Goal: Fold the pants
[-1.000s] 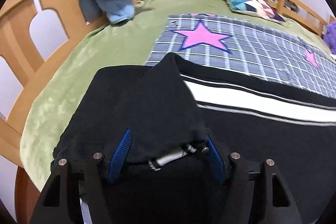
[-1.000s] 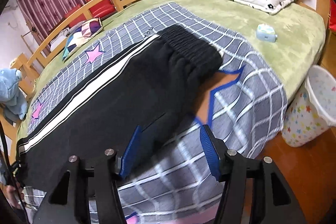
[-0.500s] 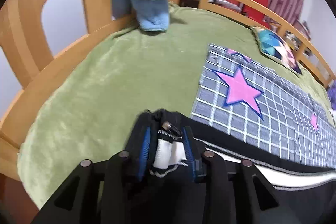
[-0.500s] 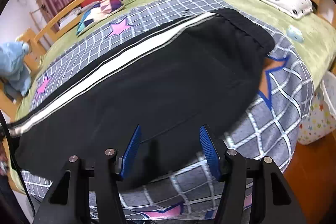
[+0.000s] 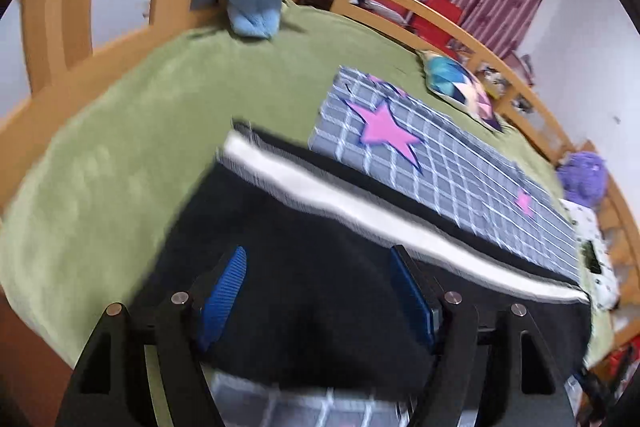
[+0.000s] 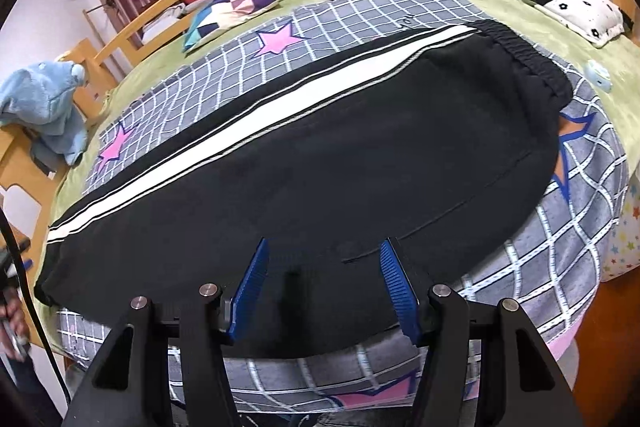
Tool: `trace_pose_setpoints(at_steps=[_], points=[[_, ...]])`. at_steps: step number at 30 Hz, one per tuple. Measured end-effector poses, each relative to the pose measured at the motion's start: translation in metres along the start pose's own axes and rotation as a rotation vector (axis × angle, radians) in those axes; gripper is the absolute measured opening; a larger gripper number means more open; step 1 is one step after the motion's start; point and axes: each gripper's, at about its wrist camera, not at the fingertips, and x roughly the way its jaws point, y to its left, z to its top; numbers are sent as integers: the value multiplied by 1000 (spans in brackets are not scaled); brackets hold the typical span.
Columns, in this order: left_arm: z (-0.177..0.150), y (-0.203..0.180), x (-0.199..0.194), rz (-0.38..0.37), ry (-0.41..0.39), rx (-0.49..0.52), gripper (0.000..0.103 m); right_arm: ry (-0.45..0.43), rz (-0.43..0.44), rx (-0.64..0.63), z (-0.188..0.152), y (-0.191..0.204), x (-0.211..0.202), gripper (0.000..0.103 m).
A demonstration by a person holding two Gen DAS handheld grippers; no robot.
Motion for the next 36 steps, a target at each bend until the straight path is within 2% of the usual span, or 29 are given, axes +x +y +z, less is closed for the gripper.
trace_pose_setpoints(at_steps=[5,9,11,15,20,24,26,28,30,31,32,33,35,36], points=[[-52,23,-6,-133,56,-152,70,30,55,3,-2,11,7,58],[-83,41,4,-193,73,-280,69,37,76,-20,-5,20,8,58],[-91,47,11,-217,84,-323,69,31,75,-36,-6,23,5,58],[-97,57,23,-312,41,-409,69,24,72,-49,-9,24,1,58],[-98,70,34,-388,-3,-520,69,27,57,-41,-14,16,-2,58],[-85,66,46,-337,-6,-524,69,36,49,-12,-15,8,2,58],[-75,59,51,-282,-10,-504,68,45,53,1,-14,6,6,58],[-67,53,52,-230,-15,-483,56,57,54,3,-14,7,11,58],[-57,49,48,-151,-25,-417,22,64,47,-6,-14,9,15,58],[-50,47,45,-118,-29,-375,15,64,44,-12,-14,10,16,58],[-42,46,38,-84,-33,-331,10,62,43,-20,-14,11,16,58],[-34,50,28,-74,-46,-313,10,61,42,-26,-14,12,16,58],[-28,55,15,-109,-45,-303,10,52,35,-43,-14,12,13,58],[-27,58,14,-88,-33,-284,11,44,31,-48,-14,12,11,58]])
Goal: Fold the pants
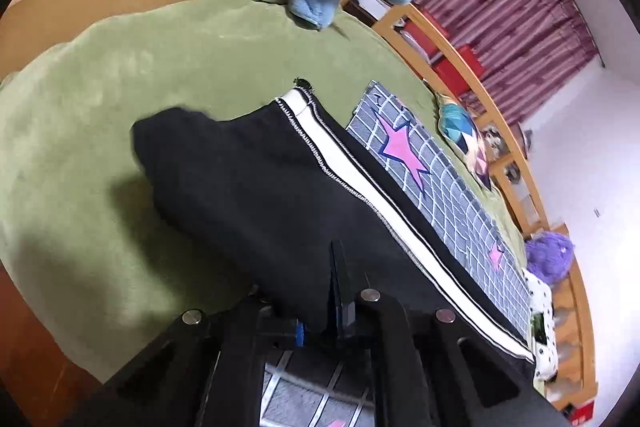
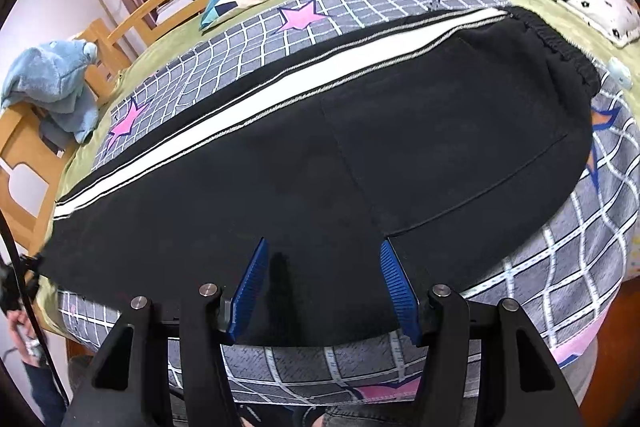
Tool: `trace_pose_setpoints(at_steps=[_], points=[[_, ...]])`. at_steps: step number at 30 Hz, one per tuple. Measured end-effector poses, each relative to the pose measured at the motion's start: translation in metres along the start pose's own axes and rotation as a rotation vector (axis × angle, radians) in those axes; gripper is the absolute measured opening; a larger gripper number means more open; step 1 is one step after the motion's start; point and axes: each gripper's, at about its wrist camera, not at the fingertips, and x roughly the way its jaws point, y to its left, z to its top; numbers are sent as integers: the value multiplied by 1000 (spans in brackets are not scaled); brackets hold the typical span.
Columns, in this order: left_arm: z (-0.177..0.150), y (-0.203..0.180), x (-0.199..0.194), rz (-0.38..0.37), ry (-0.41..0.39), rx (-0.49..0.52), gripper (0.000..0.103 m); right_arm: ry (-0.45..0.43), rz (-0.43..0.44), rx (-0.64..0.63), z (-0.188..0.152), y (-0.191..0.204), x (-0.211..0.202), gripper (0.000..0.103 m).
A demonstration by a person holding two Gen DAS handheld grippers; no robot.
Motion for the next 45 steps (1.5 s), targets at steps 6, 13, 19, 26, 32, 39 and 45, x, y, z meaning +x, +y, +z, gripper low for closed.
trace_pose_setpoints(at_steps=[6,13,19,26,32,39,45], points=[[-19,-5,6,313,22,150,54,-11,12,6,-3,-11,-2,58],[-29,-38,-38,318,-122,284,54,-35,21,-47,-2,0,-4,58],[-46,-51,11,419,-36,387,63,-10,39,-90,-6,19,5,58],[-38,-31,-8,410,-48,323,64,1,-14,-149,-12,34,12,58],[-22,-7,-36,350,-77,230,65,-45,22,-220,-6,57,16,64],[-21,28,-26,377,-51,130,63,-72,-108,-397,-25,82,52,71],[-24,-5,-39,351,-85,230,64,-146,-76,-377,-4,64,5,69]])
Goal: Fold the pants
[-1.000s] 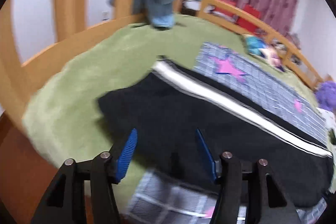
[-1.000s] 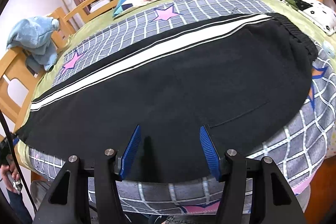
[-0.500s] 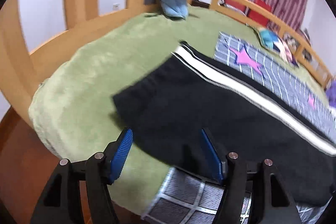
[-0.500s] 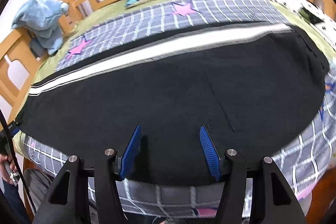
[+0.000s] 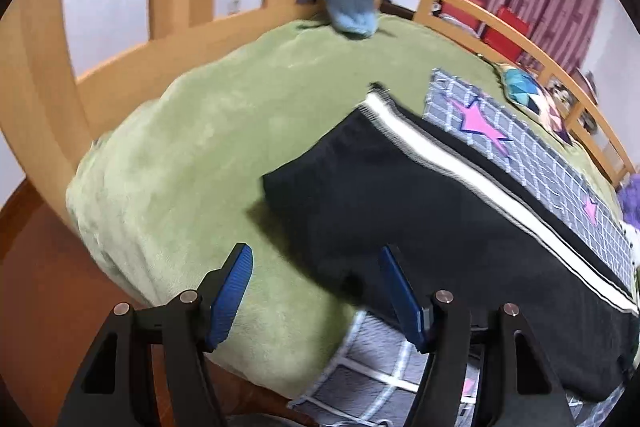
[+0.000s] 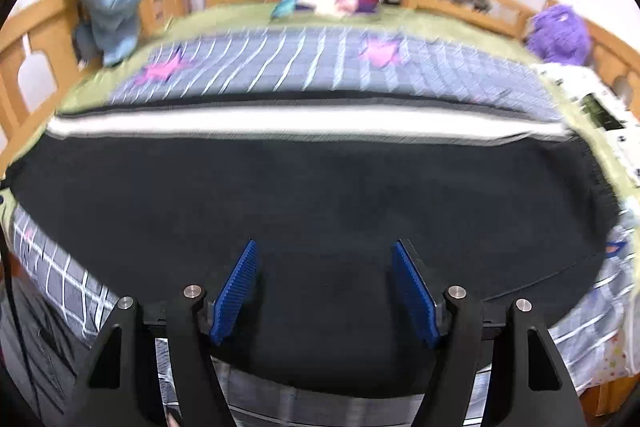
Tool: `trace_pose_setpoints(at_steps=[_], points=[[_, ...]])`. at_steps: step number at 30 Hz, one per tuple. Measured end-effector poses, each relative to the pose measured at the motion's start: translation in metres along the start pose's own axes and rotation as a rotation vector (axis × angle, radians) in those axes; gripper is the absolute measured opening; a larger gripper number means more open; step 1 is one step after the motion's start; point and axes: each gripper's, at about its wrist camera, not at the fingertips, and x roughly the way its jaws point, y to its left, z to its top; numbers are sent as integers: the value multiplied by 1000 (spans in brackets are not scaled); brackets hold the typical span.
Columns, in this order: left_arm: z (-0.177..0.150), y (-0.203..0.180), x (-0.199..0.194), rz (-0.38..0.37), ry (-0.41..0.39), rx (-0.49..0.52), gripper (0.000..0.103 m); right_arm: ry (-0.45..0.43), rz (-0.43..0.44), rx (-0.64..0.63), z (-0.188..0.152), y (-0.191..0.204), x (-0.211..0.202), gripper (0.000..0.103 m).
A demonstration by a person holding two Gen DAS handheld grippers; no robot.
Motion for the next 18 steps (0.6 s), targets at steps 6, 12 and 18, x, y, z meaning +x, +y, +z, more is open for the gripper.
trace_pose_setpoints(at_steps=[6,12,18], points=[[0,-53,-11,-100,18,106,66,-74,-206,156,4,-91,-33,72],[-14,-117,-4,-139,69,194,67,-42,-280,378,-6,-189,-13,72],[-26,-147,-1,-138,96,202,67,-28,-154,703,-15,-274,43,72]])
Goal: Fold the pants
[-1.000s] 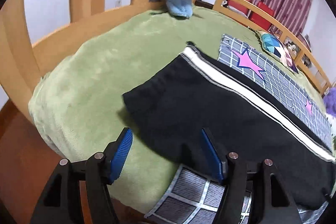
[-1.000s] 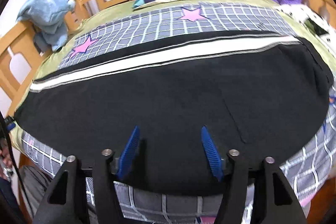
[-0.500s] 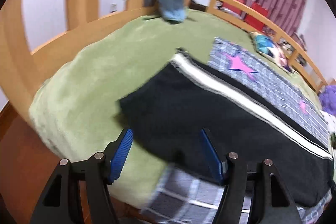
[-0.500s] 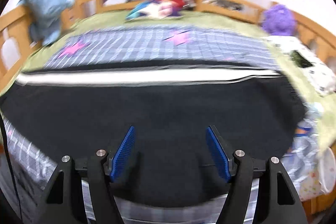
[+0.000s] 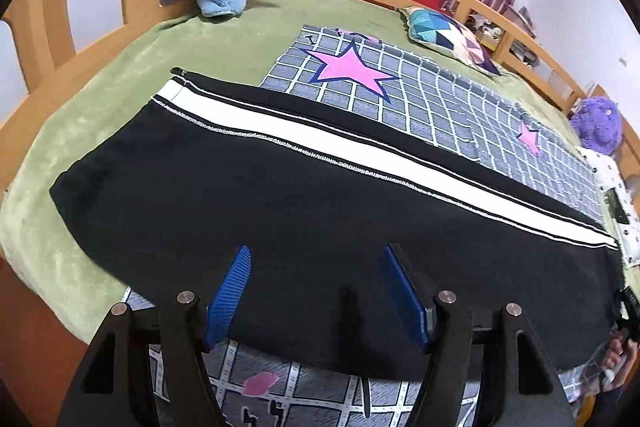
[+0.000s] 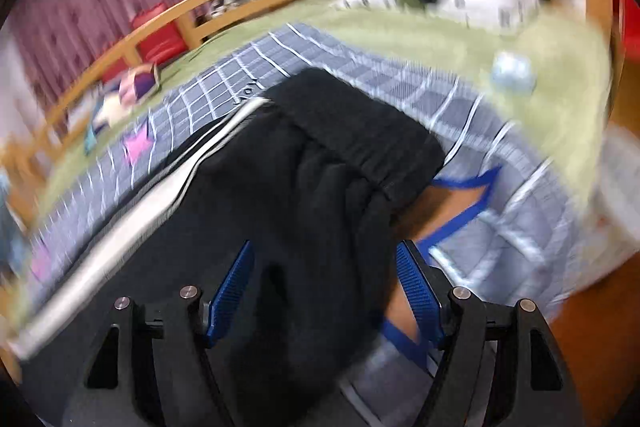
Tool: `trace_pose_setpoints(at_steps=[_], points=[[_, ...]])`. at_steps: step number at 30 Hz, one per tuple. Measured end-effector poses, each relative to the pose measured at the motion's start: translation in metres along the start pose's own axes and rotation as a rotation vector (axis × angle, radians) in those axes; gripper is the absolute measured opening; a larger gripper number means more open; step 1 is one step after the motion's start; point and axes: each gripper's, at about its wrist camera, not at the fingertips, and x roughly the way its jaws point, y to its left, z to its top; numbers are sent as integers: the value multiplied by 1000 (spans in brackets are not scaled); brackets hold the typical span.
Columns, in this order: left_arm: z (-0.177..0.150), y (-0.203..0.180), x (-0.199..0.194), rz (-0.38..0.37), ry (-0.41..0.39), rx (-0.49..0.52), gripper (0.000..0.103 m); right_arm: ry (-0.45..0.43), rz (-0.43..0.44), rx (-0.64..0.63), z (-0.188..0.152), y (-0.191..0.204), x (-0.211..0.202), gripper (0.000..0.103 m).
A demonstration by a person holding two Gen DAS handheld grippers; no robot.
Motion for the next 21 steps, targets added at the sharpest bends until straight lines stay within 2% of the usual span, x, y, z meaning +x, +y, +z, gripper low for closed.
trace_pose_setpoints(at_steps=[3,6,7,10,11,12,13,14,17,21], points=[[-6,3,1,7,13,-35,67,71,64,87,11,-10,34,72],[-10,17,-1,26,21,-87,67,62,51,59,18,-4,37,36],[-11,22,-3,37,16,-101,66,62,75,48,21,-4,35,28],[-15,40,-12,59,-11,-130,66,16,174,90,29,-17,21,29],[-16,46,-14,72,-15,-139,66,27,159,84,28,-15,23,32],[-17,54,-17,86,-19,-151,66,54,122,65,26,-13,29,43],[-18,63,-19,98,-26,-168,66,96,80,50,24,-11,37,50],[-20,72,-22,105,-32,-186,66,146,53,39,20,-10,45,50],[-23,109,-29,114,-55,-257,67,112,15,0,16,-10,26,57],[-23,150,-22,76,-63,-342,66,66,-70,-96,5,7,-15,57]])
